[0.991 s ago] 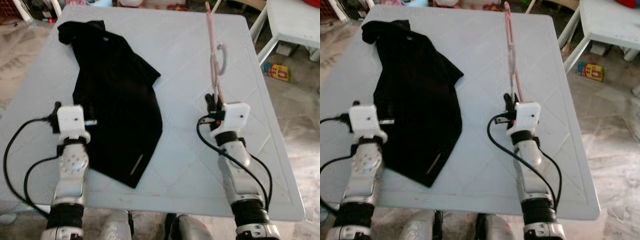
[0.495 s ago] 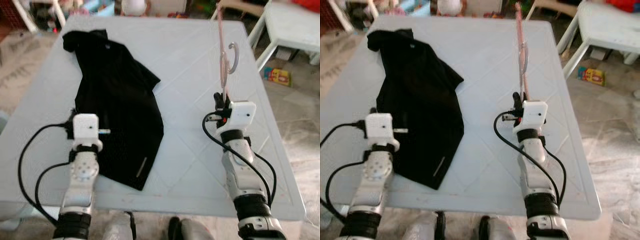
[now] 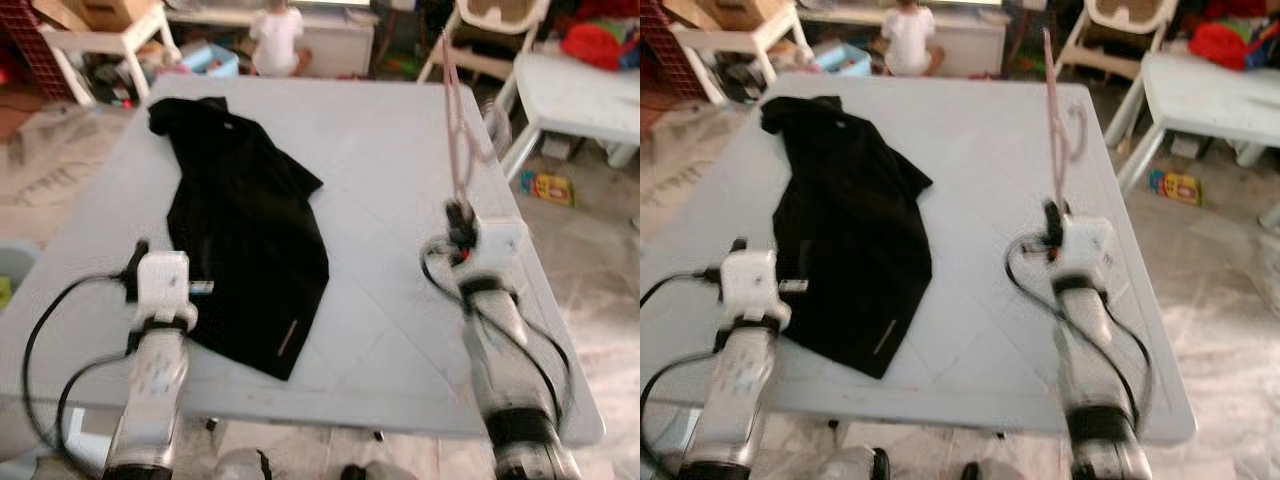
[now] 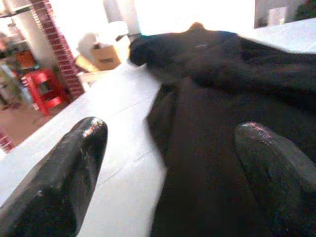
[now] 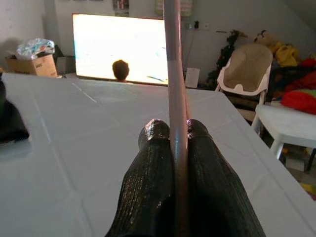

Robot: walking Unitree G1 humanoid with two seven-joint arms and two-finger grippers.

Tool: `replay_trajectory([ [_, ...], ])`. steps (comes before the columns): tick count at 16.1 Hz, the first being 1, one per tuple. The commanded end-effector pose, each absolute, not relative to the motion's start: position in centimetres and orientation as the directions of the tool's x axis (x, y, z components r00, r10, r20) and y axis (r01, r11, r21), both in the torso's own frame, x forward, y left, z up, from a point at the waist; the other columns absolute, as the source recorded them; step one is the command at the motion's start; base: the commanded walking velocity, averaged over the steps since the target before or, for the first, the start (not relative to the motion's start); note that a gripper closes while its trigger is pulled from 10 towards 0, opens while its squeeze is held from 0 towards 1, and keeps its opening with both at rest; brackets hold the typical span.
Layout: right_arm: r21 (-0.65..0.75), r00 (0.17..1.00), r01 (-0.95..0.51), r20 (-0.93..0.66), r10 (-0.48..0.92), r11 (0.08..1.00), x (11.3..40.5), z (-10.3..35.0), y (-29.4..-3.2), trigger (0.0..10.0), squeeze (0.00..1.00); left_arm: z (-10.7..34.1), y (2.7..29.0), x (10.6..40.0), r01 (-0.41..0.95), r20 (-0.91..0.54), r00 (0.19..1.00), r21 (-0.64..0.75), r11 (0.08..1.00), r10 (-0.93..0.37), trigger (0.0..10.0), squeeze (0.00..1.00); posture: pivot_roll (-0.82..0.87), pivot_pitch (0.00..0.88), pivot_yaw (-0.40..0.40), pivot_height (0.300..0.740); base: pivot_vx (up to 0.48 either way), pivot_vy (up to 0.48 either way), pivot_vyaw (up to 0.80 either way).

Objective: Hang hanger

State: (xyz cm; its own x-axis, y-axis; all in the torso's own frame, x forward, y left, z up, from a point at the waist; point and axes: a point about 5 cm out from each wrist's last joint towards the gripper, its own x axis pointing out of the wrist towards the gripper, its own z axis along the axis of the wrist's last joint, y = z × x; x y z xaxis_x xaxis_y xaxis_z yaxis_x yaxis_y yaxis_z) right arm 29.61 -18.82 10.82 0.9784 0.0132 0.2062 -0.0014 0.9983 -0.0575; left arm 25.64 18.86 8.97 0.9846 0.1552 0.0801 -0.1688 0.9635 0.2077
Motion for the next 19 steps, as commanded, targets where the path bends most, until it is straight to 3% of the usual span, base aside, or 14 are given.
replay_trajectory([
  [1,-0.022,0.998,0.031,0.061,-0.030,0.999,27.9,7.7,-19.7,10.0,0.00,8.8,19.1,25.1,-0.168,0.062,0.985,0.206,0.964,0.158,10.0,0.00,0.05,0.048,0.007,0.740,0.000,0.000,0.00],
  [3,-0.022,0.999,0.042,0.017,-0.042,0.999,26.6,6.6,-20.2,10.0,0.00,8.1,18.7,24.6,-0.162,0.031,0.987,0.198,0.967,0.159,10.0,0.00,0.05,0.056,0.006,0.740,0.000,0.000,0.00],
  [5,-0.022,0.999,0.031,0.028,-0.030,0.999,27.0,7.1,-19.6,10.0,0.00,8.8,17.4,25.5,-0.133,0.060,0.991,0.192,0.972,0.123,10.0,0.00,0.03,0.066,0.001,0.740,0.000,0.000,0.00],
  [11,-0.039,0.998,0.047,0.043,-0.045,0.998,27.5,8.3,-20.7,10.0,0.00,9.1,17.4,25.3,-0.143,0.058,0.989,0.187,0.972,0.134,10.0,0.00,0.03,0.094,-0.005,0.740,-0.143,0.000,0.00],
  [13,-0.067,0.996,-0.005,0.093,0.011,0.998,28.1,9.6,-19.8,10.0,0.00,9.1,17.3,25.3,-0.141,0.050,0.990,0.190,0.972,0.134,10.0,0.00,0.03,0.098,-0.004,0.740,-0.283,0.000,0.00],
  [15,-0.167,0.967,-0.030,0.244,0.071,0.986,29.4,13.4,-18.6,10.0,0.00,9.3,17.2,25.4,-0.135,0.049,0.991,0.190,0.972,0.128,10.0,0.00,0.03,0.104,-0.001,0.740,-0.279,0.000,0.00],
  [19,-0.165,0.956,-0.045,0.280,0.091,0.985,30.1,14.9,-18.4,10.0,0.00,9.3,17.1,25.4,-0.128,0.045,0.992,0.191,0.973,0.121,10.0,0.00,0.03,0.110,-0.004,0.740,-0.278,0.000,0.00],
])
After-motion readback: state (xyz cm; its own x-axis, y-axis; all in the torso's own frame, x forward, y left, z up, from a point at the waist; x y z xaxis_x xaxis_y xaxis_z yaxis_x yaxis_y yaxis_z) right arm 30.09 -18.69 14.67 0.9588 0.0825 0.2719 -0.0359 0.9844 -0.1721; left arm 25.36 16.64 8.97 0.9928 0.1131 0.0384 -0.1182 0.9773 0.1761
